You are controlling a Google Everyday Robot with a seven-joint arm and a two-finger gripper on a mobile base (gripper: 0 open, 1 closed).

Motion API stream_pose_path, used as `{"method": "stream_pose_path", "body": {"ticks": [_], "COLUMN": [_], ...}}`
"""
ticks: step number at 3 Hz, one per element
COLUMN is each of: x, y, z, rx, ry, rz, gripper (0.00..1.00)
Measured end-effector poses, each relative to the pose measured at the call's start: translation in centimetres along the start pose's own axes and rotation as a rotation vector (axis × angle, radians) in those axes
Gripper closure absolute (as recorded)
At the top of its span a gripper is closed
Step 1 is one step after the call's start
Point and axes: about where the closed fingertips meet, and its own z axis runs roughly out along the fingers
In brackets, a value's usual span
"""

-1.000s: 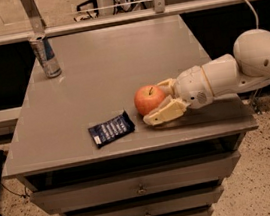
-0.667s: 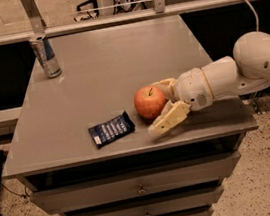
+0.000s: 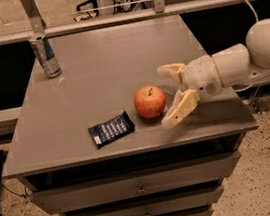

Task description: Move apple near rxbar blueberry

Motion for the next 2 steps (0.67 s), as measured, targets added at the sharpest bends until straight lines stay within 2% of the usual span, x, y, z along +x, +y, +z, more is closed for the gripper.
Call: {"method": "stream_pose_path", "body": {"ticks": [1,2], "x": [-3.9,-6.1], "y": [-3.0,-4.2], "z": [-4.8,-6.7], "rx": [0.101,0.147], "ry": [-0.018,-0.041], "rz": [-0.126,-0.165], "gripper": [0.0,0.0]}}
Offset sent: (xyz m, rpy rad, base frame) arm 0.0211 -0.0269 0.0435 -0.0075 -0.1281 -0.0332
